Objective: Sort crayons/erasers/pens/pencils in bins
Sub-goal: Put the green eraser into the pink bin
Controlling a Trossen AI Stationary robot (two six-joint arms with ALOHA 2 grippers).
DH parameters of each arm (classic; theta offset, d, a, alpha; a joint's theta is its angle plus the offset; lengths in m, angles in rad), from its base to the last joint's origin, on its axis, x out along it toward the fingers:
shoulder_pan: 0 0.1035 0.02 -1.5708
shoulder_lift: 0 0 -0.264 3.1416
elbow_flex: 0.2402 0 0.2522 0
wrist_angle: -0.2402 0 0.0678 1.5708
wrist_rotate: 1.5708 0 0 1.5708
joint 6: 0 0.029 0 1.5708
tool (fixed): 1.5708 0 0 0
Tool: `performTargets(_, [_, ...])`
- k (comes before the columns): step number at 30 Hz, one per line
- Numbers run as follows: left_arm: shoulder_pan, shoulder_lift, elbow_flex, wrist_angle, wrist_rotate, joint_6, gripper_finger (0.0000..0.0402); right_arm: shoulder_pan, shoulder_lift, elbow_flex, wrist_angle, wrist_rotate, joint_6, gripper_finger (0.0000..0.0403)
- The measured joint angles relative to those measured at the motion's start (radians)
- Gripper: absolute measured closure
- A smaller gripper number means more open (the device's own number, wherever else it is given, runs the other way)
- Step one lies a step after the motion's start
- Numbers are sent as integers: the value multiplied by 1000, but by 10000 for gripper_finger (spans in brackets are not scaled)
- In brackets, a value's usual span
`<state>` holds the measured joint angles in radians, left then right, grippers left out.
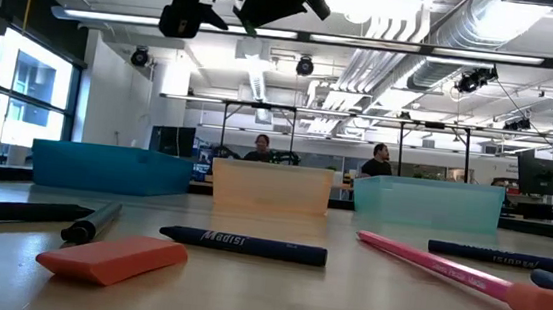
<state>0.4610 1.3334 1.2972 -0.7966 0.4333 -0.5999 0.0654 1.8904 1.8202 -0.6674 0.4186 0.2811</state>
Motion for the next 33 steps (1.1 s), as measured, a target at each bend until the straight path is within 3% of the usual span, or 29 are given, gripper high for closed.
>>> performTargets(9, [0,5,0,21,-2,-18,210,0,0,0,50,29,-116,332])
performTargets(21, [0,4,0,51,0,-18,295,0,0,0,60,32,-195,332])
performTargets(33, [0,4,0,57,-17,15,353,0,0,0,60,34,-196,332])
